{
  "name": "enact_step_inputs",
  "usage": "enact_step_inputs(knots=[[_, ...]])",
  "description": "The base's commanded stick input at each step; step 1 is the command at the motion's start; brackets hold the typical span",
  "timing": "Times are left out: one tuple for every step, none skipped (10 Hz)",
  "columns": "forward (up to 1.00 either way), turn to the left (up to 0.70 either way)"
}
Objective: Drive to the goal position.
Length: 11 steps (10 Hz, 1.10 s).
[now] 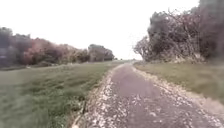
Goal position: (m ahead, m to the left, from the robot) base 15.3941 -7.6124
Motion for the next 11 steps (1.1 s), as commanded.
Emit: enact_step_inputs(knots=[[0.70,-0.14],[0.70,-0.13],[0.70,-0.13],[0.70,-0.13],[0.70,-0.14],[0.70,-0.14],[0.70,-0.13],[0.70,-0.13],[0.70,-0.13],[0.70,-0.13],[0.70,-0.13]])
